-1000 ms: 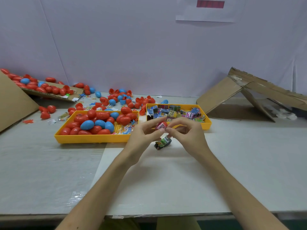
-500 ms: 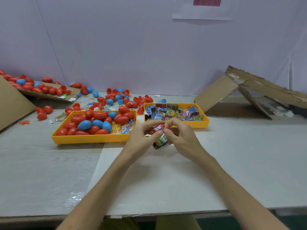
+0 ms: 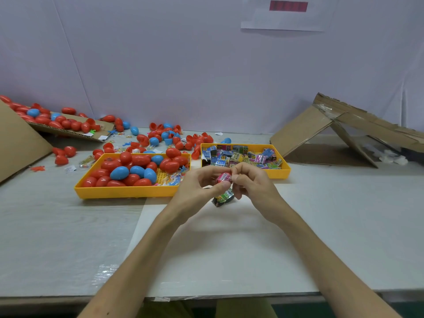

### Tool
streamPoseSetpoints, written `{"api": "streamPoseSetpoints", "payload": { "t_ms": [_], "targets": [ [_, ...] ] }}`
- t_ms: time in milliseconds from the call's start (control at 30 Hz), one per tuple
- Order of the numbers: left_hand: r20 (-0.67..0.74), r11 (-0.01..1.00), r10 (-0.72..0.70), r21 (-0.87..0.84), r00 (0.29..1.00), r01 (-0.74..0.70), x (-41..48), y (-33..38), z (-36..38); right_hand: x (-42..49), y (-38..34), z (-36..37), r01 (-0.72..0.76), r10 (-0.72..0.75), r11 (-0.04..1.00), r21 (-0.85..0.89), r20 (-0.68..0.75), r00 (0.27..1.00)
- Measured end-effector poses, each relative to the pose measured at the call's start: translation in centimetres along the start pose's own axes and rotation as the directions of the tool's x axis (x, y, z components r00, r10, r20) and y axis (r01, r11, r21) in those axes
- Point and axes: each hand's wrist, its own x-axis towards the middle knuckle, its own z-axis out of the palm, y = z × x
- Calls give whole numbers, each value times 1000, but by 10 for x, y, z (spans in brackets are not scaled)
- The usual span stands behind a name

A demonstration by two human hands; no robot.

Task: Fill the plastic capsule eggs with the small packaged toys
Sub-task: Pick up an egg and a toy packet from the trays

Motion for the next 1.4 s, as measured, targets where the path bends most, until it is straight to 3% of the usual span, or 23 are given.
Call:
{"api": "streamPoseSetpoints", "payload": {
  "t_ms": [333,533,833,1100,1400],
  "targets": [
    [-77,999,31,-30,997,-33,-1,1,2,-4,0,-4,182,-197,978,-103,-171,965],
    [-121,999,30,-19,992,-33,0,0,3,-4,0,-4,225,-246,966,-128,-176,953],
    [-26,999,-2,-34,1000,1,0,0,-1,-7,-5,-12,108,-108,994,-18,-25,994],
    [-37,1000,16,8,999,-15,-1,1,1,-1,2,-4,62,-66,989,-133,-21,998],
    [46,997,-3,72,999,0,-1,-1,-2,-2,3,-2,81,-89,960,-268,-18,996]
  ]
}}
